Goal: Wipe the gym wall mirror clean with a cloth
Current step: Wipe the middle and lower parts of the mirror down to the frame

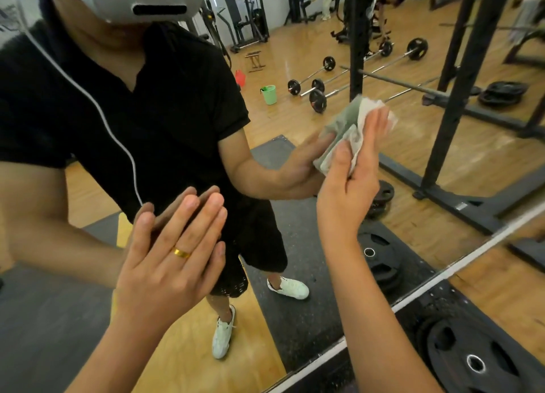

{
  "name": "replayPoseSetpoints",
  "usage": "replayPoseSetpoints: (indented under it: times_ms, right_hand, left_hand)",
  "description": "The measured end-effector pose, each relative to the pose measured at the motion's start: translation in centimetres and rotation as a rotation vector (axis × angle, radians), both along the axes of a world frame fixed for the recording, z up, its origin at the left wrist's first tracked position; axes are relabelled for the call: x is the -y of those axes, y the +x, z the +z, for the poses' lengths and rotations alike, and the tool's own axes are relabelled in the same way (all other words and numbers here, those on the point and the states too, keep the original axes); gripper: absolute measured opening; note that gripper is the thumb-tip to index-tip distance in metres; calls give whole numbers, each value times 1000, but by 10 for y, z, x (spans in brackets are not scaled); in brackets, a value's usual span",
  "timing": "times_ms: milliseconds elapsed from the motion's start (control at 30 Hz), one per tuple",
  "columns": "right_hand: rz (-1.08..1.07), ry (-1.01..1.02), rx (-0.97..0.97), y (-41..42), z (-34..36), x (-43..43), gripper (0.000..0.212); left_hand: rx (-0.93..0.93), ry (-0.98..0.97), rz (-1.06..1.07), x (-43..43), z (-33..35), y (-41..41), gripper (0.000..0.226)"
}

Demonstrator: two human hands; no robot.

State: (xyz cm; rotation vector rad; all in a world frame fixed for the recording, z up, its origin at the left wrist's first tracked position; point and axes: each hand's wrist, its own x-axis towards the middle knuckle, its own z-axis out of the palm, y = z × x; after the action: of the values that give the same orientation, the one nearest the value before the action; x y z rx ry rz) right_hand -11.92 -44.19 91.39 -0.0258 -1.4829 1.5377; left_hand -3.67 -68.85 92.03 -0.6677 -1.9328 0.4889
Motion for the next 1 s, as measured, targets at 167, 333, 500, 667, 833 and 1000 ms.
replayPoseSetpoints:
  times_ms: [167, 333, 500, 667, 833, 1000]
  right_hand:
    - [34, 183, 8, 21, -50, 37, 51]
    - [51, 212, 46, 8, -14, -15, 55]
    - [59, 175, 29, 7, -28, 8, 60]
    - [62, 217, 21, 9, -34, 4, 56]
    - [-33, 289, 47, -2, -32, -15, 56]
    - [-82, 156, -40, -5, -42, 5, 48]
  left_hand:
    - [-31, 3, 3, 3, -2, 1, 60]
    - [-43, -5, 10, 2, -2, -1, 60]
    - [-46, -3, 9, 1, -1, -1, 61]
    - [-40, -2, -2, 1, -1, 0, 62]
    - [-38, 8, -4, -1, -2, 0, 61]
    - [-57, -15, 1, 0, 0, -3, 62]
